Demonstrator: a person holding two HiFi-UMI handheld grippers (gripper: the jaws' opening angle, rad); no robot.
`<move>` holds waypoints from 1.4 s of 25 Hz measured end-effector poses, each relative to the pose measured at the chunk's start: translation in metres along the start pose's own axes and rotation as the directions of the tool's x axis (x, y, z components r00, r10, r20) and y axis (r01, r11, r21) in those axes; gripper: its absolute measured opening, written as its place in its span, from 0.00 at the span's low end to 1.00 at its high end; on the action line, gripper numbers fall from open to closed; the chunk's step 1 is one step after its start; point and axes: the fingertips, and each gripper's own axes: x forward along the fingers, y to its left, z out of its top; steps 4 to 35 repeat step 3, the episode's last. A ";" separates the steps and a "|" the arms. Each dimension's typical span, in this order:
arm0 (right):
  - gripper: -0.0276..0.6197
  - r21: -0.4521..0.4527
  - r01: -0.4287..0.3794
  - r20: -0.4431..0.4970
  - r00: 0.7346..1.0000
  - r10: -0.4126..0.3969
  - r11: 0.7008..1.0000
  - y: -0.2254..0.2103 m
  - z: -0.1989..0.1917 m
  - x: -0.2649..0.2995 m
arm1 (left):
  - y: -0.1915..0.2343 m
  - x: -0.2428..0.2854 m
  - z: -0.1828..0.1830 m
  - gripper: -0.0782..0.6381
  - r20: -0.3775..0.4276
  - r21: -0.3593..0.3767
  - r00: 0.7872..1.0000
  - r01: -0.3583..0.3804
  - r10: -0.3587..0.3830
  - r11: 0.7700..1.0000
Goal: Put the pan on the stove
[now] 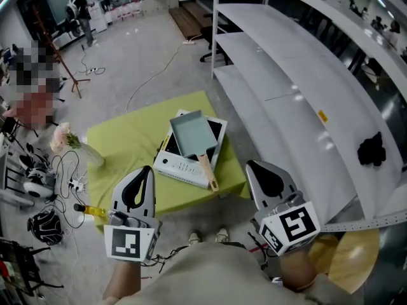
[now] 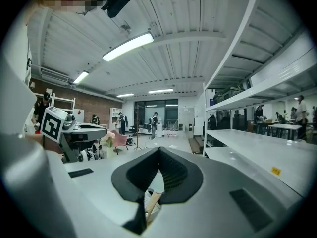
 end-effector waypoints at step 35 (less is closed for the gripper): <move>0.05 0.011 0.015 -0.008 1.000 -0.015 1.000 -0.006 -0.004 0.002 | -0.003 0.000 -0.001 0.12 -0.003 0.003 1.000 0.008 -0.008 1.000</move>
